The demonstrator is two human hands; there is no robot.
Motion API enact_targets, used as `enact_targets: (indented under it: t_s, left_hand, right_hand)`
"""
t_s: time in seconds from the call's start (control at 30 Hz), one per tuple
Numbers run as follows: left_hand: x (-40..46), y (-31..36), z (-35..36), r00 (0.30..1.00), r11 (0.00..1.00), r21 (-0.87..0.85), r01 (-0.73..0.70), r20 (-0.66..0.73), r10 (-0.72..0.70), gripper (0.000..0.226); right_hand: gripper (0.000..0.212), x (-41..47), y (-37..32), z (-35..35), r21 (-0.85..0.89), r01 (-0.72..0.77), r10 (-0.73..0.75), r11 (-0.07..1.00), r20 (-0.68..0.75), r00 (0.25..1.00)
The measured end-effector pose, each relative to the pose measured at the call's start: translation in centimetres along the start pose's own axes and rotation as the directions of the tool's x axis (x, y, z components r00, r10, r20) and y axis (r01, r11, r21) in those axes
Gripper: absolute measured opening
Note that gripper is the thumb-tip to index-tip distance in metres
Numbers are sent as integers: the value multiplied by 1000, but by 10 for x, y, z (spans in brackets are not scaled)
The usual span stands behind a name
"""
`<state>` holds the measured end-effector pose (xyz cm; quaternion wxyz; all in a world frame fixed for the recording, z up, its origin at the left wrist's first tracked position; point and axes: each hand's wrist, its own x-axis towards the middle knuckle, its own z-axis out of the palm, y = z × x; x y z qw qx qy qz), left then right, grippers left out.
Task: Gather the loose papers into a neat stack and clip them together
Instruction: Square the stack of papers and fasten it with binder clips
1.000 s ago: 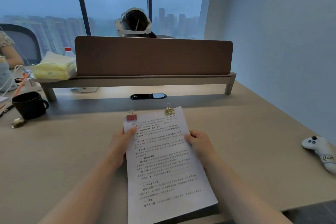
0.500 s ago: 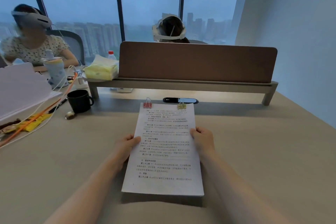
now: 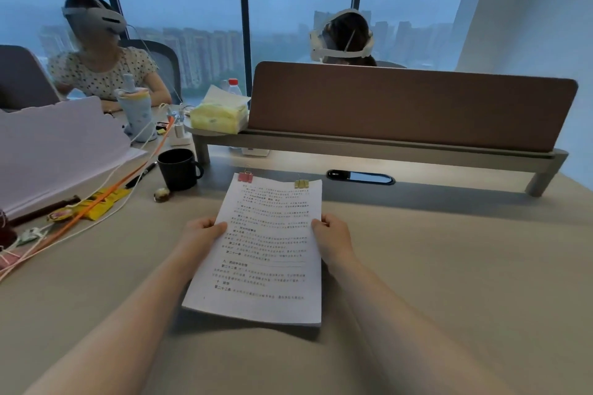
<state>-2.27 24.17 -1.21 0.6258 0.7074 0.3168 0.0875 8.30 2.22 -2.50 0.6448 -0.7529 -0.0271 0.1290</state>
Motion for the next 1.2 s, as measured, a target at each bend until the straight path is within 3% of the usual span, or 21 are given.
enact_targets:
  t_s: [0.43, 0.63, 0.8, 1.0, 1.1, 1.2]
  left_hand:
    - [34, -12, -21, 996, 970, 239, -34, -77, 54, 17]
    - [35, -15, -16, 987, 870, 489, -66, -95, 128, 16]
    - [37, -18, -13, 977, 764, 643, -57, -123, 176, 17]
    - [37, -19, -6, 962, 681, 732, 16, -197, 190, 22]
    - [36, -20, -6, 945, 702, 711, 23, -245, 217, 33]
    - [32, -19, -4, 903, 711, 703, -13, -297, 310, 44]
  right_hand:
    - [16, 19, 14, 30, -317, 129, -119, 940, 51, 992]
    - [8, 22, 17, 30, -535, 151, -143, 831, 56, 988]
    - [19, 21, 16, 28, -702, 125, -158, 701, 19, 987]
    - [31, 15, 20, 25, -733, 128, -205, 668, -16, 979]
    - [37, 11, 21, 20, -662, 102, -184, 743, -56, 981]
    - [25, 6, 25, 12, -536, 105, -193, 838, -110, 975]
